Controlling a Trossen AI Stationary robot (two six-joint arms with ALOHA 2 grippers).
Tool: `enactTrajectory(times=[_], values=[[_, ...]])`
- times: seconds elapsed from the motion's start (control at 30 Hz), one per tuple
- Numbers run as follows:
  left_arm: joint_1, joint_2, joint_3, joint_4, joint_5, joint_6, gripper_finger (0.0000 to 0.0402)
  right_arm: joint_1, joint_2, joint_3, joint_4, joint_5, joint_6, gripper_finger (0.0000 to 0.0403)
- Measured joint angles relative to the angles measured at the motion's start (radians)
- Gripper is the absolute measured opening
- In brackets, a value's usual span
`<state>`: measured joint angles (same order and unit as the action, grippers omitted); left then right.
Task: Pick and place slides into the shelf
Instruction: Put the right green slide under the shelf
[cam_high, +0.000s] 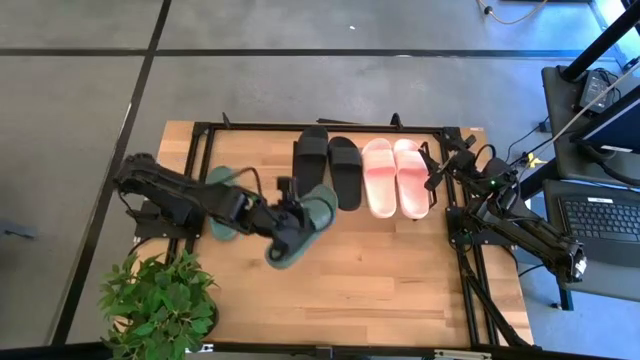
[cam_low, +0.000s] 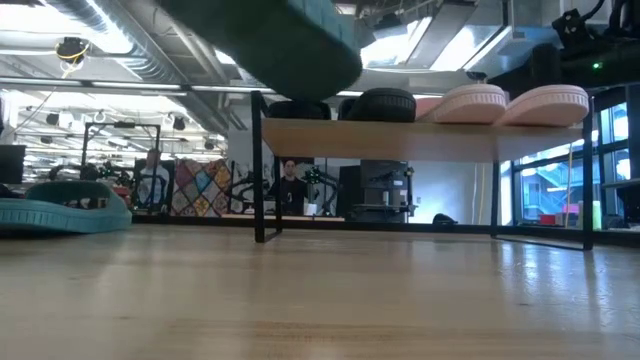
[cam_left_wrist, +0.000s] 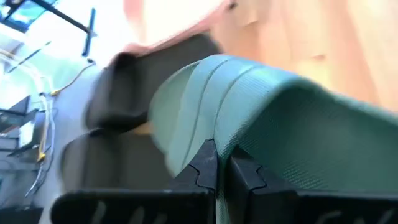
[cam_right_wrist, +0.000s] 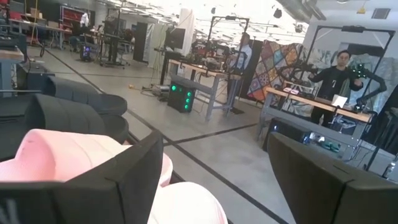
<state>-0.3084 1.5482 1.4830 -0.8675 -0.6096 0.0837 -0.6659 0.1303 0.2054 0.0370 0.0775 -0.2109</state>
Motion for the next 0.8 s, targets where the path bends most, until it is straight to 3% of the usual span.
enactTrajectory(times=[0.33, 0.8], values=[[-0.07, 0.182, 0.0, 0.166, 0.033, -0.013, 0.0002, 0.001, 0.0, 0.0, -0.006, 0.0, 0.021, 0.0287], [-0.114, 0.248, 0.0, 0.296, 0.002, -0.101, 0.0002, 0.001, 0.0, 0.0, -0.029, -0.001, 0.053, 0.0287]])
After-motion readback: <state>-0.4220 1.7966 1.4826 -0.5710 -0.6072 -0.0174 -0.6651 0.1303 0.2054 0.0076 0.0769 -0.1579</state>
